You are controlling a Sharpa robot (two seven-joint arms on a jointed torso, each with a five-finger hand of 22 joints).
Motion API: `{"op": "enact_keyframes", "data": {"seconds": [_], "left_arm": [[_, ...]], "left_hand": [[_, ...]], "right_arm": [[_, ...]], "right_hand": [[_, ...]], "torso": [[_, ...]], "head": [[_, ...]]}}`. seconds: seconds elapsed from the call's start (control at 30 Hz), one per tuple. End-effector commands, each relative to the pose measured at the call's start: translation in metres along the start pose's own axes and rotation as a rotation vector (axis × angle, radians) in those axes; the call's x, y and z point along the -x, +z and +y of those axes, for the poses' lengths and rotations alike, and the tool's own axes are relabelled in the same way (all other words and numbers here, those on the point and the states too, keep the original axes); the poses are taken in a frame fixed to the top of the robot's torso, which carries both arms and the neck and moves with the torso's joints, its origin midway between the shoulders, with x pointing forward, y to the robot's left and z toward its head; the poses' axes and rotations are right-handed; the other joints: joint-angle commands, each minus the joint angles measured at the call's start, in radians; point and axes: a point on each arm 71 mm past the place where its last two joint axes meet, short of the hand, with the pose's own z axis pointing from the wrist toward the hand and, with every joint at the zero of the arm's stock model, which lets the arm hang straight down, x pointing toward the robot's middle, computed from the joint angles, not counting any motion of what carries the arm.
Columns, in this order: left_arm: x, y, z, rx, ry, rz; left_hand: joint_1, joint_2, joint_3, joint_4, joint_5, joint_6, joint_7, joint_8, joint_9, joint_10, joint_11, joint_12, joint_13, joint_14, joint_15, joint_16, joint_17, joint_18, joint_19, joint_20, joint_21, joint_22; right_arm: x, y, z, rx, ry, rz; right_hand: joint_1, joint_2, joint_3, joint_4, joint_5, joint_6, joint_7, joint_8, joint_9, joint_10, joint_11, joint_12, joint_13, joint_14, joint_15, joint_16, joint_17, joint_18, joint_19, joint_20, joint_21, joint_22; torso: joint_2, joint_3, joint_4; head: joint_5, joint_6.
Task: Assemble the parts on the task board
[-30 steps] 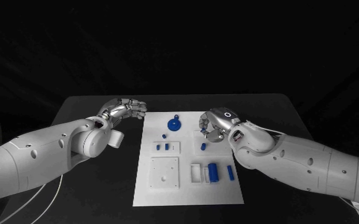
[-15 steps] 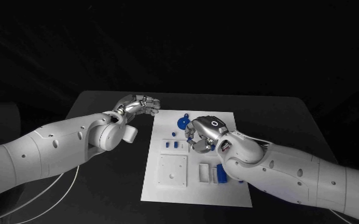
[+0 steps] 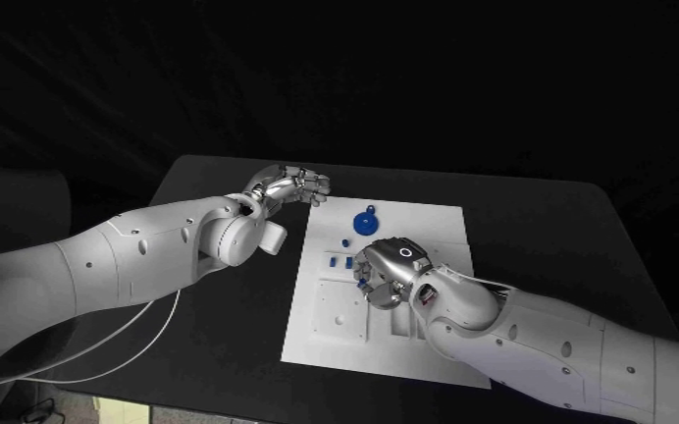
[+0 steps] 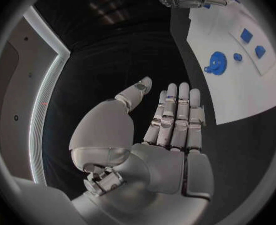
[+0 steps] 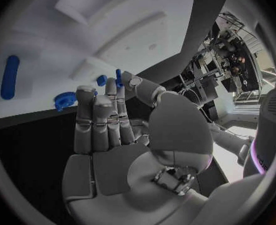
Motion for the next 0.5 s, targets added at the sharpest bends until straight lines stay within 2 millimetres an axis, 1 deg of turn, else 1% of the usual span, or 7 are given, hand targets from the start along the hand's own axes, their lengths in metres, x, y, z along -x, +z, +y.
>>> {"op": "enact_keyframes", "data": {"seconds": [0.03,0.2,0.27,0.3,0.5], "left_arm": [[-0.003,0.001,-0.002,-0.013,-0.001,0.003],[-0.004,0.001,-0.003,-0.013,-0.001,0.005],[-0.004,0.001,-0.003,-0.012,-0.002,0.007],[-0.005,0.001,-0.003,-0.013,-0.002,0.007],[-0.005,0.002,-0.003,-0.012,-0.002,0.009]], "left_hand": [[-0.007,-0.002,-0.002,0.001,-0.002,-0.005,-0.001,0.003,-0.002,0.005,0.004,-0.003,-0.001,0.007,0.000,-0.006,0.002,0.013,0.003,0.005,-0.006,0.001],[-0.007,-0.002,-0.002,0.001,-0.002,-0.005,-0.001,0.004,-0.002,0.005,0.004,-0.003,-0.001,0.007,0.000,-0.007,0.002,0.013,0.003,0.005,-0.006,0.002],[-0.007,-0.002,-0.002,0.001,-0.002,-0.005,-0.001,0.004,-0.002,0.005,0.004,-0.003,-0.001,0.007,0.000,-0.007,0.002,0.013,0.003,0.005,-0.006,0.002],[-0.007,-0.002,-0.002,0.001,-0.002,-0.004,-0.001,0.004,-0.002,0.005,0.004,-0.003,-0.001,0.007,0.000,-0.007,0.002,0.013,0.003,0.005,-0.006,0.002],[-0.006,-0.002,-0.001,0.002,-0.001,-0.004,-0.001,0.004,-0.002,0.005,0.004,-0.003,-0.002,0.007,0.000,-0.007,0.003,0.013,0.003,0.005,-0.007,0.002]], "right_arm": [[-0.006,0.000,0.003,0.017,-0.025,0.027],[-0.014,-0.002,0.005,0.018,-0.024,0.045],[-0.017,-0.003,0.005,0.017,-0.023,0.050],[-0.018,-0.004,0.005,0.017,-0.022,0.052],[-0.024,-0.005,0.008,0.021,-0.020,0.064]], "right_hand": [[0.005,0.010,0.003,-0.001,0.003,0.003,0.001,0.002,0.002,0.003,0.002,0.001,0.002,0.000,-0.006,0.005,0.001,0.061,0.002,-0.004,0.005,0.017],[0.005,0.010,0.003,-0.002,0.004,0.003,0.001,0.002,0.002,0.003,0.002,0.001,0.003,0.000,-0.006,0.005,0.001,0.061,0.002,-0.004,0.005,0.017],[0.005,0.010,0.003,-0.002,0.004,0.003,0.001,0.002,0.002,0.003,0.002,0.001,0.003,0.000,-0.006,0.005,0.001,0.061,0.002,-0.004,0.005,0.017],[0.005,0.010,0.003,-0.002,0.004,0.003,0.001,0.002,0.002,0.003,0.002,0.001,0.003,0.000,-0.006,0.005,0.001,0.061,0.002,-0.004,0.005,0.017],[0.004,0.012,0.003,-0.003,0.004,0.003,0.001,0.001,0.002,0.002,0.002,0.001,0.004,0.000,-0.006,0.004,0.001,0.061,0.002,-0.004,0.004,0.017]], "torso": [[0.001,0.0008,-0.0020],[0.000,0.0021,-0.0010],[0.000,0.0022,-0.0008],[0.000,0.0021,-0.0007],[0.001,0.0022,-0.0009]], "head": [[0.009,-0.006],[0.015,-0.017],[0.015,-0.018],[0.016,-0.021],[0.019,-0.022]]}}
